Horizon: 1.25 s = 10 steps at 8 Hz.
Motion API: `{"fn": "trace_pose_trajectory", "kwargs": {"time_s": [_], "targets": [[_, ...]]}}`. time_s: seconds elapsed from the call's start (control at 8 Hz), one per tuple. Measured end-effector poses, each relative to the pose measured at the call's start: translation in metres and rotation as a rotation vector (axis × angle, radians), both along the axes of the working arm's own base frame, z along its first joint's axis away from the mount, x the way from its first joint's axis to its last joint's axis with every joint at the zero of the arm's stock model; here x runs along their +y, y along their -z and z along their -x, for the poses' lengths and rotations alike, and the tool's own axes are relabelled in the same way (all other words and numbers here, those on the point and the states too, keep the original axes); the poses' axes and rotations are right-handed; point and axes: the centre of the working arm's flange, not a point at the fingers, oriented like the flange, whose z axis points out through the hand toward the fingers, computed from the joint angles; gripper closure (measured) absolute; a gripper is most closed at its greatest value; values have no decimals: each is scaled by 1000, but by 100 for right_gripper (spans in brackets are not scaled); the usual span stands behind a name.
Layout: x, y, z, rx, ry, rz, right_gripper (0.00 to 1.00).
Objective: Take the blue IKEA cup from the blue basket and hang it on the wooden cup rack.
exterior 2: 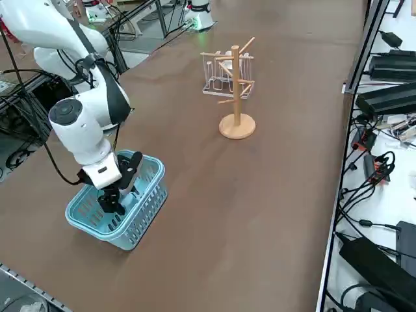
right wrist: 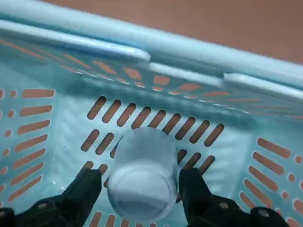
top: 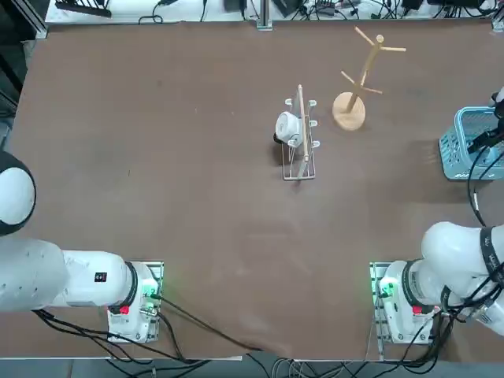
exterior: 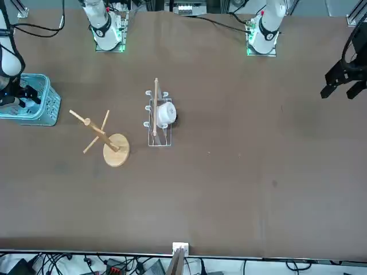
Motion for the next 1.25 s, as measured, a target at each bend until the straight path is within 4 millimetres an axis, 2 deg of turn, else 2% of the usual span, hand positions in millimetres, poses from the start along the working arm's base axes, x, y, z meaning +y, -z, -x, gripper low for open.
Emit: {"fn": "trace_pose_trajectory", "kwargs": {"time_s": [0.62, 0.88, 1.0, 1.25], "targets": [[0, -1, -1, -3, -4, 3, 0], [0, 0, -1, -3, -6, 2, 4], [-1, 0, -1, -3, -7, 3, 17], [-1, -1, -1, -3, -8, 3, 20]]}}
